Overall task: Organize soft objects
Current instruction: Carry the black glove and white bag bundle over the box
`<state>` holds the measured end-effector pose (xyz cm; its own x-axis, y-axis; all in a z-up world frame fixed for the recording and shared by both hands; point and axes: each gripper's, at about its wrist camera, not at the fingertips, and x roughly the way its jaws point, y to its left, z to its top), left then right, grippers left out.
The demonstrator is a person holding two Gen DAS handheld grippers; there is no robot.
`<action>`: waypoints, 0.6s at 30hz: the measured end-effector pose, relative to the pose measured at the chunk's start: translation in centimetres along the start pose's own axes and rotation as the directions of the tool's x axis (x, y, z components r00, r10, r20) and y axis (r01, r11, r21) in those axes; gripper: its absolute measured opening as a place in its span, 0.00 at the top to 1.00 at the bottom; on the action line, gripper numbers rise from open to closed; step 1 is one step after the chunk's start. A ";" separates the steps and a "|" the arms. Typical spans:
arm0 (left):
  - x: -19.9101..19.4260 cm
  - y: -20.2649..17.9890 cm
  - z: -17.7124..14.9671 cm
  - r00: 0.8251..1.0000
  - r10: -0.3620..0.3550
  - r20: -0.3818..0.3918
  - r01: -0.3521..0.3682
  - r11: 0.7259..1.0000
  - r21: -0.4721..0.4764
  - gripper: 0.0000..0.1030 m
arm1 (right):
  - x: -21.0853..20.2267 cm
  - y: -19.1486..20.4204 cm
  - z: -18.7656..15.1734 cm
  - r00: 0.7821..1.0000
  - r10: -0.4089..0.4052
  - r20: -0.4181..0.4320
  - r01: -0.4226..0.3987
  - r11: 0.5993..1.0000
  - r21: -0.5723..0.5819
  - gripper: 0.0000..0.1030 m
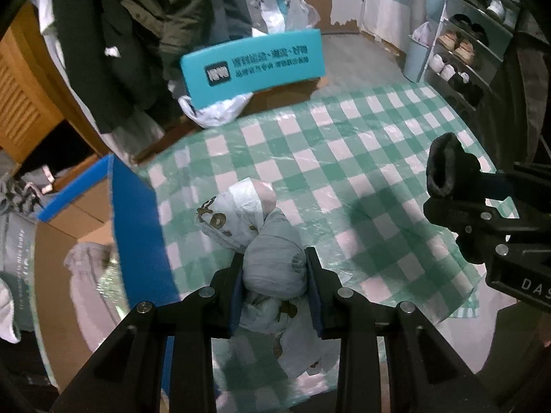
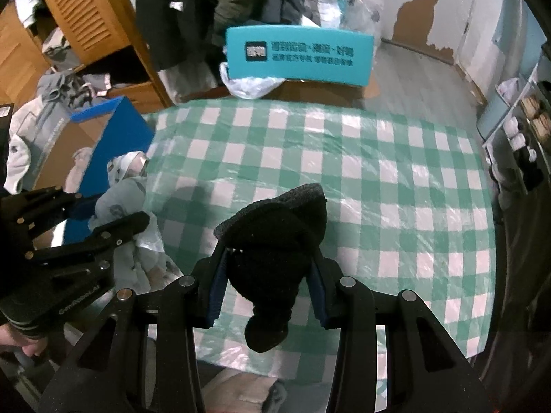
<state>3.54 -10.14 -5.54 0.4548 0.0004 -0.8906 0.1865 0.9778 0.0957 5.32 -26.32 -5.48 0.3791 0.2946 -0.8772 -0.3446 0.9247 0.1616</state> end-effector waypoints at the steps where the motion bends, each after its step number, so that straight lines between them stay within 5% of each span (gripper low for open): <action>1: -0.4 0.3 -0.1 1.000 0.012 0.010 -0.012 1.000 0.003 0.69 | -0.2 0.4 0.2 1.000 0.008 0.004 -0.008 1.000 -0.008 0.60; 18: -5.1 6.0 -1.8 0.990 0.103 0.101 -0.098 0.994 -0.046 0.69 | -1.4 6.6 2.6 0.996 0.070 0.055 -0.063 0.992 -0.109 0.60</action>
<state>0.78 -3.94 -1.23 0.5569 0.0796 -0.8267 0.1007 0.9816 0.1624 4.77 -20.03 -1.98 0.4012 0.3711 -0.8375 -0.4595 0.8724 0.1665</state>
